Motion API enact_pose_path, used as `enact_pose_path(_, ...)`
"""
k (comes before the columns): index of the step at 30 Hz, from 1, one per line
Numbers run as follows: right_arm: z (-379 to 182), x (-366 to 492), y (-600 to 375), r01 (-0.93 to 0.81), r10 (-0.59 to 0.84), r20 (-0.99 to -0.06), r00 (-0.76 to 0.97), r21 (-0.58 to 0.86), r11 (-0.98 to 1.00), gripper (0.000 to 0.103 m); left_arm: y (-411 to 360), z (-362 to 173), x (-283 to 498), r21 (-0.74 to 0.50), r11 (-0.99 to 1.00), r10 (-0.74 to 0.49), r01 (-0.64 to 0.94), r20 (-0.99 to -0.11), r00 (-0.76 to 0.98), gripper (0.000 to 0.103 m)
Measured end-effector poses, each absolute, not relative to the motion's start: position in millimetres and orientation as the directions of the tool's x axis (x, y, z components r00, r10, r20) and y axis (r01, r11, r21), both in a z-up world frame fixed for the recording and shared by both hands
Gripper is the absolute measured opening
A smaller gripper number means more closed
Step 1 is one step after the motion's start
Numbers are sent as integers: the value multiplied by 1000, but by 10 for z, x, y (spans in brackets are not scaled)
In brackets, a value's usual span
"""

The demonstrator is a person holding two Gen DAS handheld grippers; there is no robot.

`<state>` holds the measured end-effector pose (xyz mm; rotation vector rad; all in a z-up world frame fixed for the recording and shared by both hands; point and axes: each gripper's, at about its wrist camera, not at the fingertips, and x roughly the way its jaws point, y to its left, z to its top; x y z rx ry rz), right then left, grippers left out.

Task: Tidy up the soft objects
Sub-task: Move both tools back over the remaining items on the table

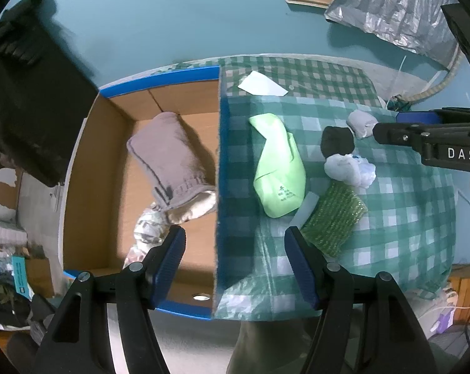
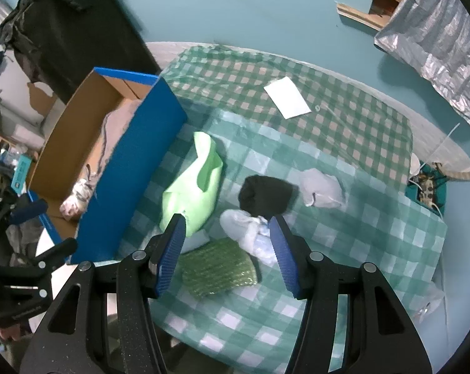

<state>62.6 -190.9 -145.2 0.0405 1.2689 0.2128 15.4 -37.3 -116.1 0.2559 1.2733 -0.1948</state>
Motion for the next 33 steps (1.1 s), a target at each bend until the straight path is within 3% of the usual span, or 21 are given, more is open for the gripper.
enact_pose_path(33,-2434,742,-1766,-393,115,-981,157,45,918,57,-950,-1884,236,113,920,21,376,-970,240,67)
